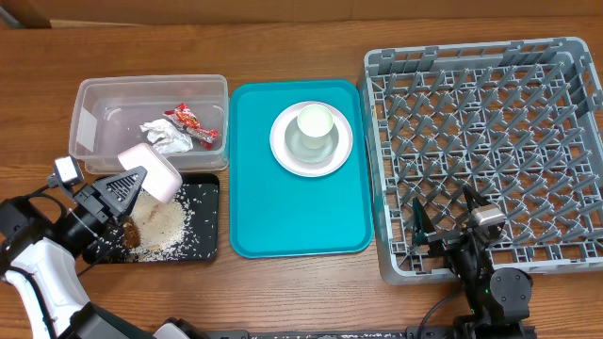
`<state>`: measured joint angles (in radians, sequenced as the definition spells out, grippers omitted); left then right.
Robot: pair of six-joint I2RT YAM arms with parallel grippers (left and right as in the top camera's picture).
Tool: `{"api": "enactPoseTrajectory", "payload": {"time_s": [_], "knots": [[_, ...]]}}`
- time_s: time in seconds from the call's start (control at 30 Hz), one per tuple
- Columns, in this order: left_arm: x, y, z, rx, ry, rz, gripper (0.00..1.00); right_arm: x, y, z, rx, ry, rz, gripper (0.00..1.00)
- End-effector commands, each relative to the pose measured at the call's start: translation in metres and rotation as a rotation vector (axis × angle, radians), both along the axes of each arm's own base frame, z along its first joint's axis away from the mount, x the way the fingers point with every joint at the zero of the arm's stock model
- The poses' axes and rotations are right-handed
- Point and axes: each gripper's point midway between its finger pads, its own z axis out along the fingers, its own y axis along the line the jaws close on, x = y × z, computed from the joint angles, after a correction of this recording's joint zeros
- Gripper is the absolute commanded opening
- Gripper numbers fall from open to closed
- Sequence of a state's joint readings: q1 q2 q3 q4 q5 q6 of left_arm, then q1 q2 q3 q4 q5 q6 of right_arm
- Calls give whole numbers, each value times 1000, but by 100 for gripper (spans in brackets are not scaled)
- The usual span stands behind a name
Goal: Sort waste into correct bins and load items into the dishwasher
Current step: 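Tilt the pink bowl with the left gripper to dump rice onto black tray, then carry the empty pink bowl right and set it on the teal tray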
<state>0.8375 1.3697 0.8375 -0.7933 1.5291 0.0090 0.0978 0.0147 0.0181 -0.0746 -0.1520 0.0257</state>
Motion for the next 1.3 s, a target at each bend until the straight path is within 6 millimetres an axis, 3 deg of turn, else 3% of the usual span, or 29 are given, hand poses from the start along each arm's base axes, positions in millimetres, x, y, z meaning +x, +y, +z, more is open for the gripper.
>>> {"api": "enactPoseTrajectory", "payload": {"time_s": [0.0,0.17,0.47,0.63,0.8,1.03,1.27], "knots": [[1,-6,-2,-7,46,-10,4,1,-3,-1,-2,-7,-13,100],[7,-25,-19,-4,188,-55,4,1,-3,-1,-2,-7,-13,100],[22,-121,-57,226,379,-291,4,1,-3,-1,-2,-7,-13,100],[35,-169,-67,396,410,-315,4,1,-3,-1,-2,-7,-13,100],[31,-214,-87,616,422,-298,4,1,-3,-1,-2,-7,-13,100],[14,-251,-110,1033,317,-208,4,1,-3,-1,-2,-7,-13,100],[-4,-274,-127,1170,278,-209,4,1,-3,-1,-2,-7,-13,100]]}}
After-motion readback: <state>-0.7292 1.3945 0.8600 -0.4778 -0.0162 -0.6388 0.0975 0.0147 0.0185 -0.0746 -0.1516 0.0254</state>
